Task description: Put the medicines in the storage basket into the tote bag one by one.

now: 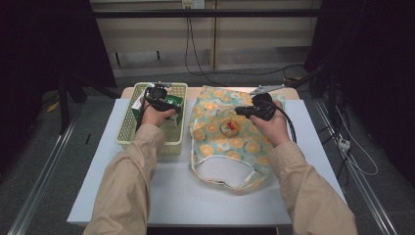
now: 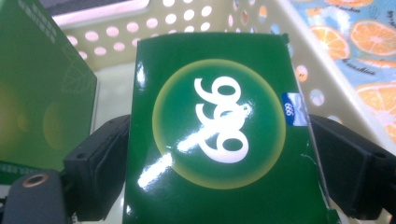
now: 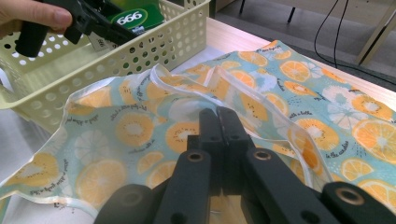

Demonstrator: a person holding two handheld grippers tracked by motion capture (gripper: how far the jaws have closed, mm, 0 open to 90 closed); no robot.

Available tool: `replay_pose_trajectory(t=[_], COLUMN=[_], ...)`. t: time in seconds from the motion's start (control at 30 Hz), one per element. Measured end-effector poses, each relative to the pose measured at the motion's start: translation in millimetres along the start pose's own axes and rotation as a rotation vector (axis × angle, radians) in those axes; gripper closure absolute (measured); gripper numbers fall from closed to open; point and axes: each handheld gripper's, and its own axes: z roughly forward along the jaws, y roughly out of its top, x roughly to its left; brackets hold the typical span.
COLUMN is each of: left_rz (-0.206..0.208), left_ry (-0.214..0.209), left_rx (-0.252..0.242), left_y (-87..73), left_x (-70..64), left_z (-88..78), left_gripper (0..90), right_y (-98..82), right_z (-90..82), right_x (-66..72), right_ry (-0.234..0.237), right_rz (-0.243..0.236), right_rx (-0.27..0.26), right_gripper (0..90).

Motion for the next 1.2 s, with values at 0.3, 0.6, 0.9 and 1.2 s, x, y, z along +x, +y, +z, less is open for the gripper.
replay_pose_trajectory(t=[0.3, 0.6, 0.9, 1.2], left_rz=[-0.016, 0.005, 0.061, 0.101], left_ry=[-0.005, -0.048, -0.082, -0.136], left_rx=[0.048, 0.020, 0.029, 0.028], left_y=[1.1, 11.4, 20.5, 25.1], left_x=[0.2, -0.5, -2.4, -2.2], left_z=[-11.6, -44.2, -72.2, -93.3], left_gripper=[17.1, 17.5, 17.5, 17.5], right_y=[-0.1, -0.1, -1.9, -2.4], right_z=[-2.4, 7.4, 13.4, 10.4], right_x=[-3.8, 0.0, 0.0, -2.3], right_ry=[-0.005, 0.002, -0.001, -0.004], right_rz=[0.007, 0.006, 0.015, 0.021], right_rx=[-0.005, -0.004, 0.007, 0.004], right_gripper=[90.0, 90.0, 90.0, 90.0])
